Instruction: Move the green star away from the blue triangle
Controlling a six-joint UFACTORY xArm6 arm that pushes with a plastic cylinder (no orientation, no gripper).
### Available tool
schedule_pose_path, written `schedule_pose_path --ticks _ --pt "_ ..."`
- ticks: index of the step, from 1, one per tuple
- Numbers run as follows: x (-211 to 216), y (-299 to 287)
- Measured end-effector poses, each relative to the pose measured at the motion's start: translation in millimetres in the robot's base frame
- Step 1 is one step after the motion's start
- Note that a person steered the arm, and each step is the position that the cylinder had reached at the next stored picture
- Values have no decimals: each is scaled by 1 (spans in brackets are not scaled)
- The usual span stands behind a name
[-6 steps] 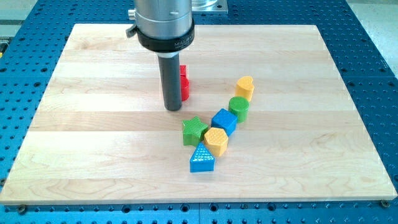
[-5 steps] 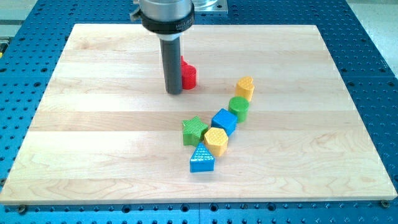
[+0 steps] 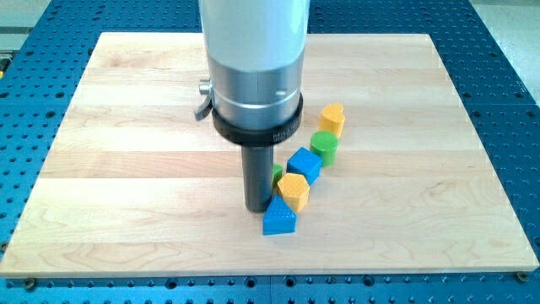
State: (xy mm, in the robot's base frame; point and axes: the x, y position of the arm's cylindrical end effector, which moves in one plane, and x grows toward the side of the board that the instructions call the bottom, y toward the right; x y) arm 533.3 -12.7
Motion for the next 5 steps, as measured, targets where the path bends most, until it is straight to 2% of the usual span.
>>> schedule_pose_path --ticks 1,3,4,5 --pt "-35 0" --pt "-77 -65" --pt "-128 -56" --pt "-131 5"
